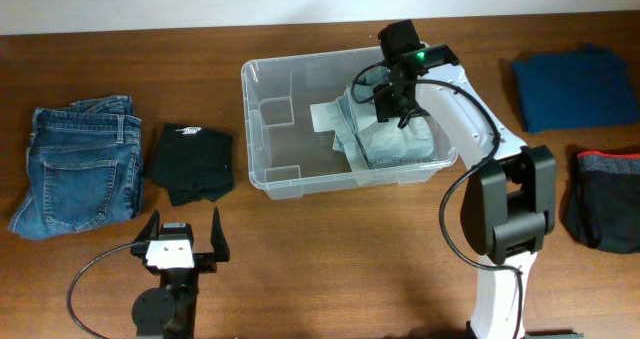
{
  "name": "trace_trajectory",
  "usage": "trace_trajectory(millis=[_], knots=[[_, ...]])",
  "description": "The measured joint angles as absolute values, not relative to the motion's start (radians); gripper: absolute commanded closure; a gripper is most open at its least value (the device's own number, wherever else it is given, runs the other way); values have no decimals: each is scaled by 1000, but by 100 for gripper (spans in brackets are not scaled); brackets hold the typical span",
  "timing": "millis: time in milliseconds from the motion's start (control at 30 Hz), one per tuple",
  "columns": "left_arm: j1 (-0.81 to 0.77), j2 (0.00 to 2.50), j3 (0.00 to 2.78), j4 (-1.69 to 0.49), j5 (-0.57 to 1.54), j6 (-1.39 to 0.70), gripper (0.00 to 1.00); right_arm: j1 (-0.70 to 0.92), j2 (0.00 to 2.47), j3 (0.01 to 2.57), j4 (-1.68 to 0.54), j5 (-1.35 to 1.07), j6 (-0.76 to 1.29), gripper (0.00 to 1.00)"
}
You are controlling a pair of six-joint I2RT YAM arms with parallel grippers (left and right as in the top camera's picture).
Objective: Pack container
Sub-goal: 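Lower the grey denim into the container and open the right gripper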
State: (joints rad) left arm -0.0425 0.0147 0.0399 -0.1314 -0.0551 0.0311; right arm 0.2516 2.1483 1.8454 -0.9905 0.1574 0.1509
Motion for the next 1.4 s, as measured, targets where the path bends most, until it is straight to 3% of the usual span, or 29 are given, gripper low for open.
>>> trace_trajectory(millis=[100,167,200,233,267,633,1133,1400], knots=[[-43,15,40,-131,-55,31,1,252,2114,1852,-991,164,146,36],[-43,15,40,-131,-55,31,1,252,2080,1861,-991,168,142,48],[-43,15,40,-131,-55,31,1,252,2061,1866,-992,168,141,61],[-43,15,40,-131,-55,31,0,252,2045,1872,-996,171,138,85],[-43,15,40,-131,-55,31,1,252,2024,1880,-1003,172,134,96],[-43,15,40,-131,-55,31,0,252,2004,1832,-1087,176,162,96],[-43,15,40,-131,-55,31,0,252,1997,1375,-652,119,184,96],[-43,15,40,-131,-55,31,1,252,1994,1431,-771,107,184,96]])
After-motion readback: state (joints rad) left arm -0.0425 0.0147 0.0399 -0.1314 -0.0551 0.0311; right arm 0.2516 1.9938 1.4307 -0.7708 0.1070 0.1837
